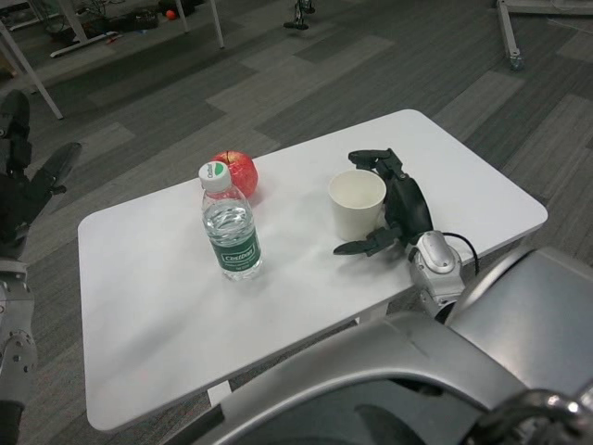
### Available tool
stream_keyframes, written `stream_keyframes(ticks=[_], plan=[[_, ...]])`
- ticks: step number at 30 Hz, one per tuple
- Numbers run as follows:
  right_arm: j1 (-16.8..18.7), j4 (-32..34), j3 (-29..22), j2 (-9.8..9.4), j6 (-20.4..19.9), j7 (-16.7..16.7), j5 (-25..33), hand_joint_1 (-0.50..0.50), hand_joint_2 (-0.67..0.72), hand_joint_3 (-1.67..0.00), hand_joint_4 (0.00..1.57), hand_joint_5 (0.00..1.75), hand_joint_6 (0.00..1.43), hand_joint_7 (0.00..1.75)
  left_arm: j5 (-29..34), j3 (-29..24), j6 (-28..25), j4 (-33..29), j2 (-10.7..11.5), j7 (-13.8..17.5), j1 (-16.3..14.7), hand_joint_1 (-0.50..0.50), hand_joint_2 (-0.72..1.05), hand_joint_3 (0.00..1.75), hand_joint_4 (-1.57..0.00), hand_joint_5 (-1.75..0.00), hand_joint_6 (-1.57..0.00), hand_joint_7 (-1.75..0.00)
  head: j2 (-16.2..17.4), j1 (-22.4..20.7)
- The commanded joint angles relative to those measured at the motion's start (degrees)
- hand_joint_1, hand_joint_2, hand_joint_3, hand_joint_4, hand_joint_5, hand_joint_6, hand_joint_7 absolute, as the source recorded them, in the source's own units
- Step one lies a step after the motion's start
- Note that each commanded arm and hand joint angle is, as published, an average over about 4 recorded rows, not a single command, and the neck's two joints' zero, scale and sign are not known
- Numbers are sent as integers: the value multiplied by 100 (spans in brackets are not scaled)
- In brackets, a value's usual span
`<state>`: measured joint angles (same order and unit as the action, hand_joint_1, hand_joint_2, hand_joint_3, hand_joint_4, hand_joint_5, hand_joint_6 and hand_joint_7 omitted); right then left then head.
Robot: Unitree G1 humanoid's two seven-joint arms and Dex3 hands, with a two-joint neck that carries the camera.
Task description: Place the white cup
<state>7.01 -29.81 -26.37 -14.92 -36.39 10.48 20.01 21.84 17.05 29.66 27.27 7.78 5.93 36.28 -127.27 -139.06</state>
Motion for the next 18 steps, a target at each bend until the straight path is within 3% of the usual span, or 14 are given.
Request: stream_keyframes(ticks=[1,6,11,18], plan=[[-94,33,-83,53,-72,53,12,-46,30,-22,0,17,0,96,22,20,49,65,40,-13,151,-50,105,9,0,-21,0,-17,0,0],[-94,105,-239,86,-107,66,21,-46,42,-16,0,0,0,80,41,55,49,57,40,-13,158,-50,105,9,0,-21,0,-21,-23,6],[-94,301,-562,195,-122,104,21,-46,52,-10,0,0,0,61,57,62,62,50,40,-13,151,-50,105,9,0,-21,0,-21,-46,12],[-77,881,-815,261,-116,104,23,-46,58,-8,0,0,0,56,68,60,84,50,40,-13,136,-50,105,9,0,-21,0,-21,-100,40]])
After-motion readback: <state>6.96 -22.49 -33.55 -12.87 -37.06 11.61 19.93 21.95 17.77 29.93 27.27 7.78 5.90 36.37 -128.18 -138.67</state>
